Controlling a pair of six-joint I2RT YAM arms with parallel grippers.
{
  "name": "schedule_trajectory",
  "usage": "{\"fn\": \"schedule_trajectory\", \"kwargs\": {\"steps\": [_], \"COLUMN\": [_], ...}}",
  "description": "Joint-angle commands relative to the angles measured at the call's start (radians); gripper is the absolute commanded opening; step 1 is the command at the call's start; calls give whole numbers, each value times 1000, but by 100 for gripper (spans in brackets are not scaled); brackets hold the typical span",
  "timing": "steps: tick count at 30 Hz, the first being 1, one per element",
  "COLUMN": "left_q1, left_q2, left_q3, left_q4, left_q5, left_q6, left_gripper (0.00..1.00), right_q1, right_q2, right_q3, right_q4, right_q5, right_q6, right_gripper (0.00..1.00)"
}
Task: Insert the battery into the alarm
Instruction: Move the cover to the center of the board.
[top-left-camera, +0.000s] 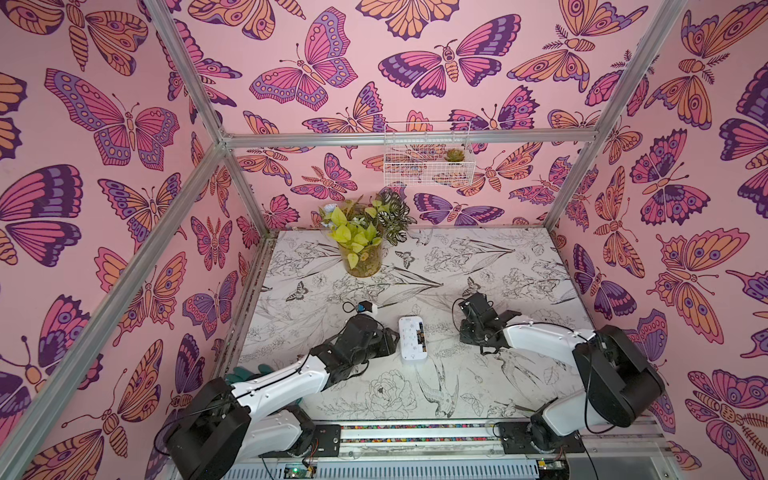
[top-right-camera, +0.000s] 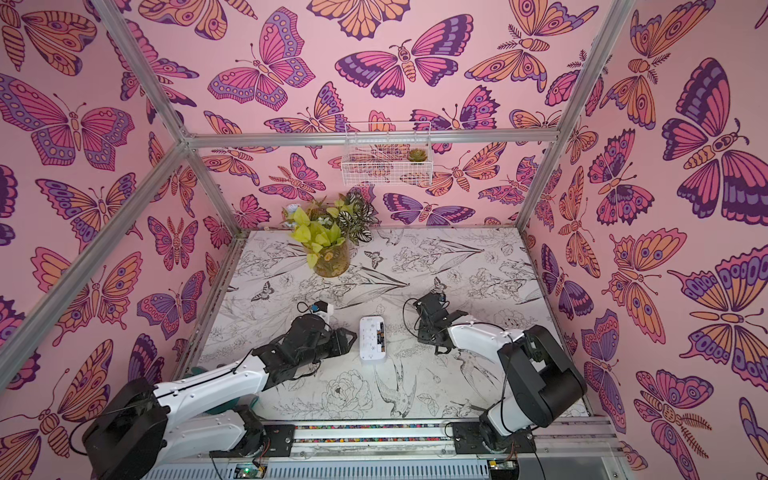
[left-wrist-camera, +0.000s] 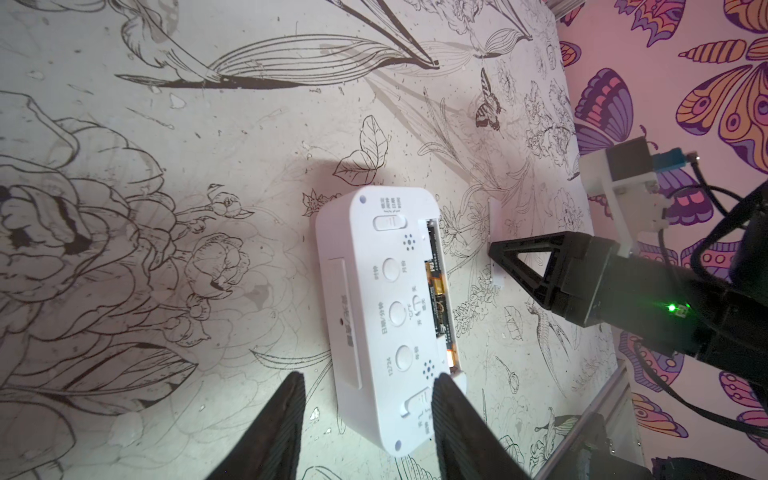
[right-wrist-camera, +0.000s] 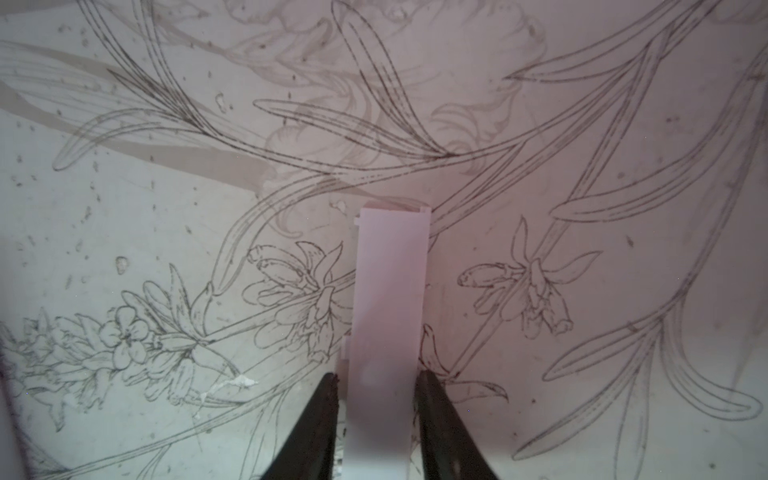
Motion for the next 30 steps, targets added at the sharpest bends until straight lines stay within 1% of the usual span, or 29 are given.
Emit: {"fn": "schedule_trajectory", "kwargs": {"steps": [1,9,17,25,30], "left_q1": [5,5,-4,-32,-67], "left_q2": [-24,-42,-32,-24,4], "left_q3": [-19,-6,41,74,97], "left_q4": [-5,-5,-6,4,42], "left_q5": [-8,12,49,74,78], "left_q6": [-13,-17,-18,-19,-42], "left_gripper": [52,52,52,52,51], "right_q1": [-5,-3,44,154,223], "right_q2": [27,-24,-87,-120,-183], "right_q3": [-25,-58,-116,-145,-177], "right_q4": [-6,-24,-59,-104,-118], "right_q5": [-19,-58,-70,-40,-24], "right_q6": [14,25,55,109,158], "right_gripper": [33,29,29,29,30]}}
